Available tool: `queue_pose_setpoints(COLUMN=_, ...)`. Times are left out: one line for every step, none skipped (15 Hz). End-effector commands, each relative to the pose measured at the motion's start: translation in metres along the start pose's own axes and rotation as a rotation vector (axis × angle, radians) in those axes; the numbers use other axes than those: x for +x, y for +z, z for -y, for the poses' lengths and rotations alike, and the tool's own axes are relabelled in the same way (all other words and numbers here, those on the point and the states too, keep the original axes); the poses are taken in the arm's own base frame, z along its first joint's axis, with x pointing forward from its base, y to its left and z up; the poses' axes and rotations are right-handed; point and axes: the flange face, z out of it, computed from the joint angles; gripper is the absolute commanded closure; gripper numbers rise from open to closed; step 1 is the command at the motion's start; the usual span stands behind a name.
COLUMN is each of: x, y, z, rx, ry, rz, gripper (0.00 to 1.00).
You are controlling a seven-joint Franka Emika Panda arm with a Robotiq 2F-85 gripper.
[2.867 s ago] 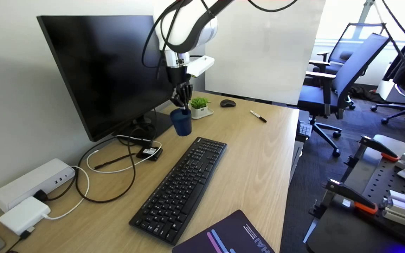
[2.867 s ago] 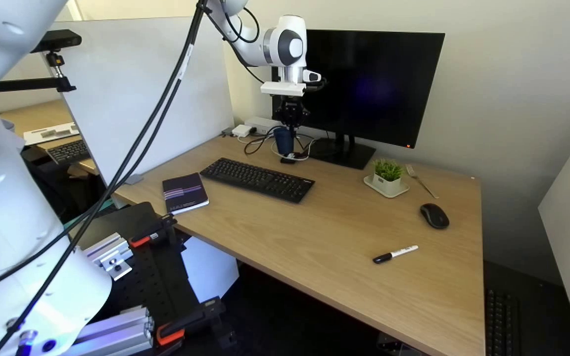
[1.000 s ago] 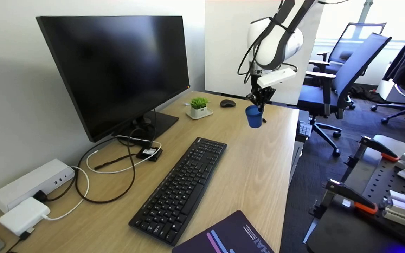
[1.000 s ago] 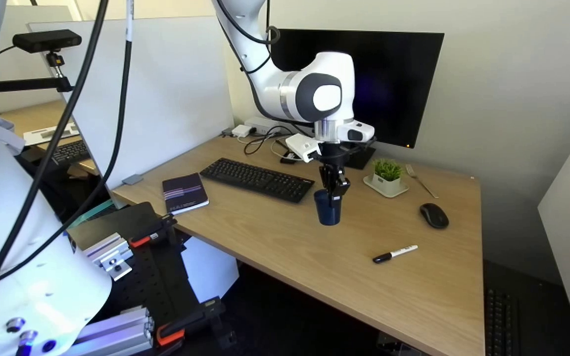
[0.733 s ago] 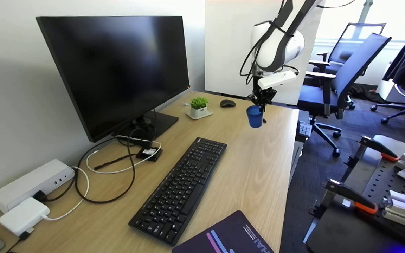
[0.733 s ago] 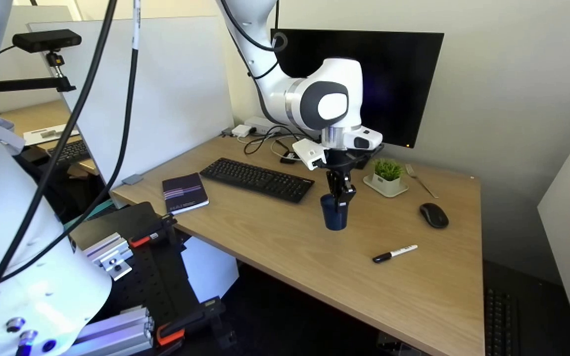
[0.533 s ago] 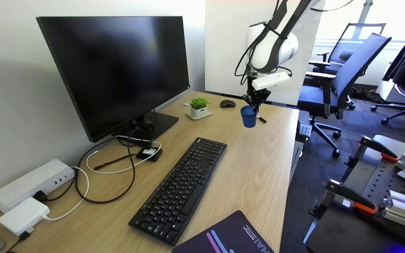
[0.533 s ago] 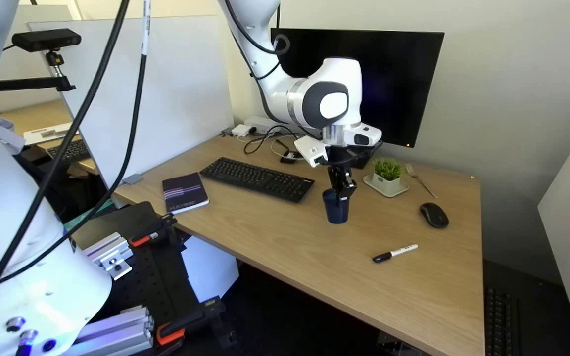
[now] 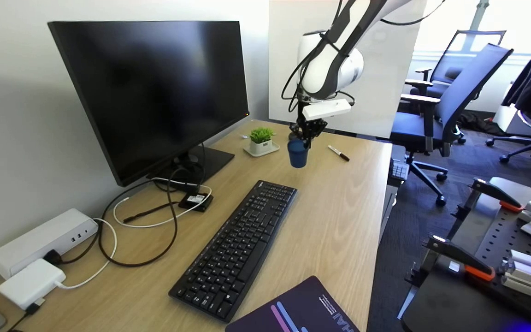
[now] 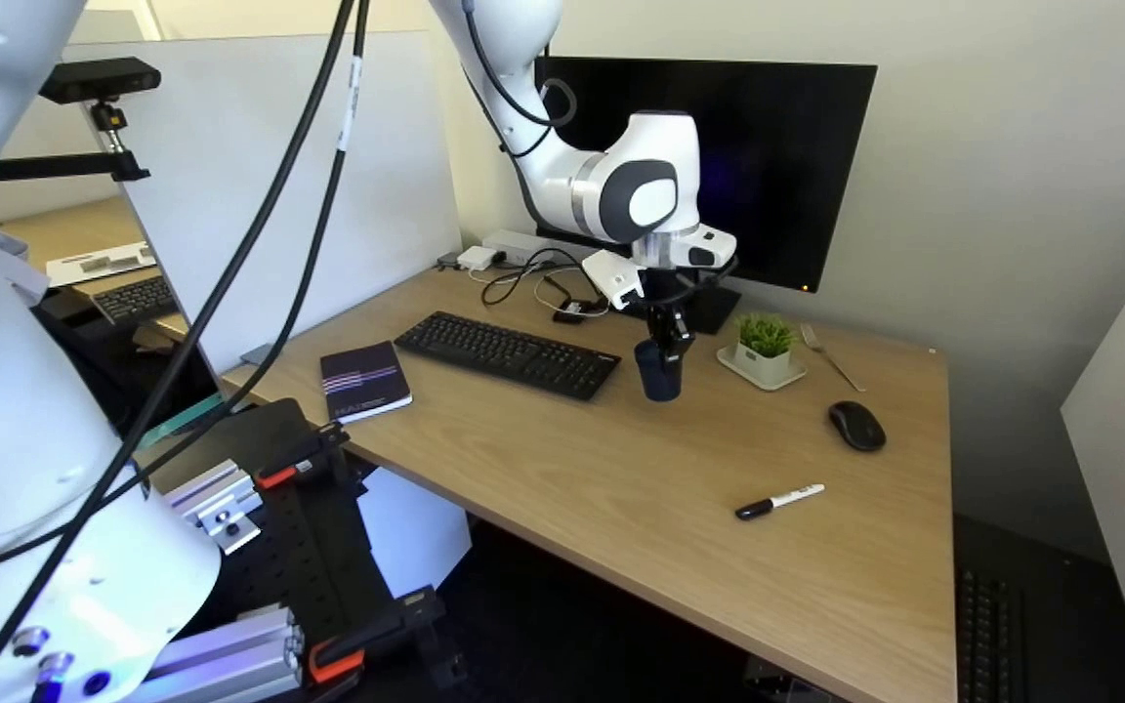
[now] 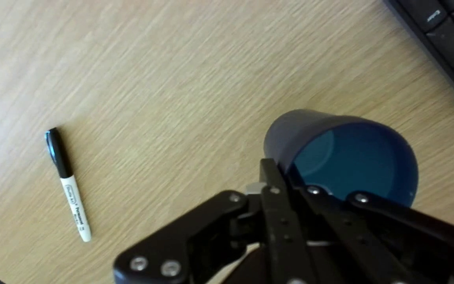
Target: Move the cup to the right
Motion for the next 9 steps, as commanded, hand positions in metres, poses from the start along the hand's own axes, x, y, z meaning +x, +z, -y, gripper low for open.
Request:
queue_pose_setpoints(x=0.003, y=0.016, z=0.005, rx=0.036, ry=0.035, rz=0.012, gripper=0.99)
queue_pose_setpoints(x=0.002, y=0.022, z=0.005, rx=0.039, ry=0.045, rz=0.019, gripper=0.99)
queue_pose_setpoints(x=0.001, y=0.026, z=0.004, rx=0.04, ry=0.054, rz=0.027, gripper=0.99)
queue_pose_setpoints(x=0.0, y=0.03, z=0.003, rx=0.04, ry=0.063, rz=0.033, gripper=0.99)
queue_pose_setpoints(x=-0.001, y=0.033, z=0.001, rx=0.038, ry=0.071, rz=0.04, gripper=0.99)
queue_pose_setpoints(x=-0.002, y=0.035, z=0.0, rx=0.038, ry=0.078, rz=0.043, gripper=0.99)
queue_pose_setpoints(x=-0.002, y=0.037, z=-0.002, rx=0.039, ry=0.084, rz=0.046, gripper=0.99)
queue_pose_setpoints(x=-0.002, y=0.038, z=-0.003, rx=0.039, ry=0.089, rz=0.048, gripper=0.99)
queue_pose_setpoints(x=-0.001, y=0.039, z=-0.003, rx=0.041, ry=0.094, rz=0.049, gripper=0.99)
